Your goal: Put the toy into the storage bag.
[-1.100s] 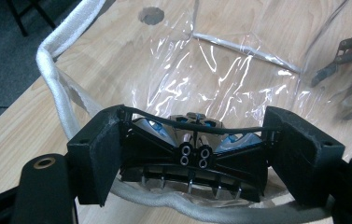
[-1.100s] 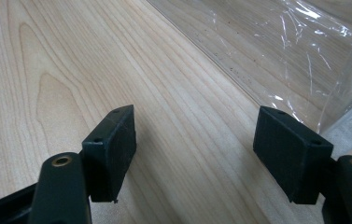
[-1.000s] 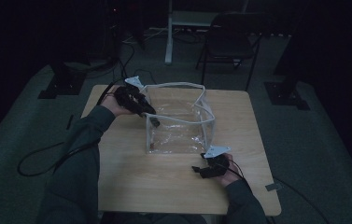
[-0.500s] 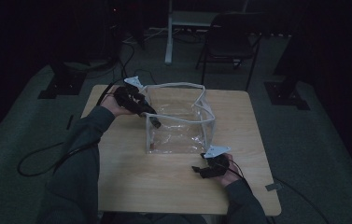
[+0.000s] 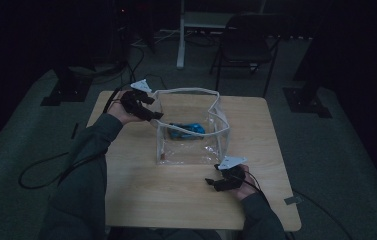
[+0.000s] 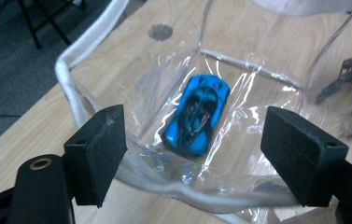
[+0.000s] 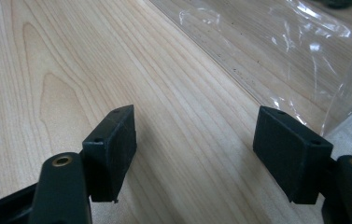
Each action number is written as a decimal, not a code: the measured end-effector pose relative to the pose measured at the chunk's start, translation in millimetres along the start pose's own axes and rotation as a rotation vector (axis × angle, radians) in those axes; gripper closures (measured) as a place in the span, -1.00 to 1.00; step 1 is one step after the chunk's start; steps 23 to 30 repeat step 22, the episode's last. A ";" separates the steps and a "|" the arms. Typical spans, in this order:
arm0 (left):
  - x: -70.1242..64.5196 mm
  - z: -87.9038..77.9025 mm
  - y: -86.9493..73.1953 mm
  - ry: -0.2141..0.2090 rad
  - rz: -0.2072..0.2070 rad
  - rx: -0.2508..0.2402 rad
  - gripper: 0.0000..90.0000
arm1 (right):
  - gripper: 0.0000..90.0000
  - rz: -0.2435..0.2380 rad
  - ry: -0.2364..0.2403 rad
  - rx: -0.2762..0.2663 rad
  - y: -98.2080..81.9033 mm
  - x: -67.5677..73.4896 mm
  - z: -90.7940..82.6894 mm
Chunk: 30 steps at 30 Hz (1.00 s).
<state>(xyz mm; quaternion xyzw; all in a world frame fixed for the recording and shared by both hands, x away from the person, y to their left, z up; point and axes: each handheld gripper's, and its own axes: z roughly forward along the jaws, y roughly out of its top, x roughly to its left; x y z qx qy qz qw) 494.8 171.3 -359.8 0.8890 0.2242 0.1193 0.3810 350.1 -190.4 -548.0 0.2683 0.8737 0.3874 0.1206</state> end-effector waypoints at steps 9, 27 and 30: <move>4.4 -24.4 -7.4 0.035 -0.018 -0.083 -0.49 | -0.35 0.001 0.000 0.000 0.0 0.1 0.0; 6.7 -39.5 -27.6 0.073 -0.052 -0.142 -0.49 | -0.35 -0.001 0.001 0.000 0.0 -0.2 0.1; 6.7 -39.5 -27.6 0.073 -0.052 -0.142 -0.49 | -0.35 -0.001 0.001 0.000 0.0 -0.2 0.1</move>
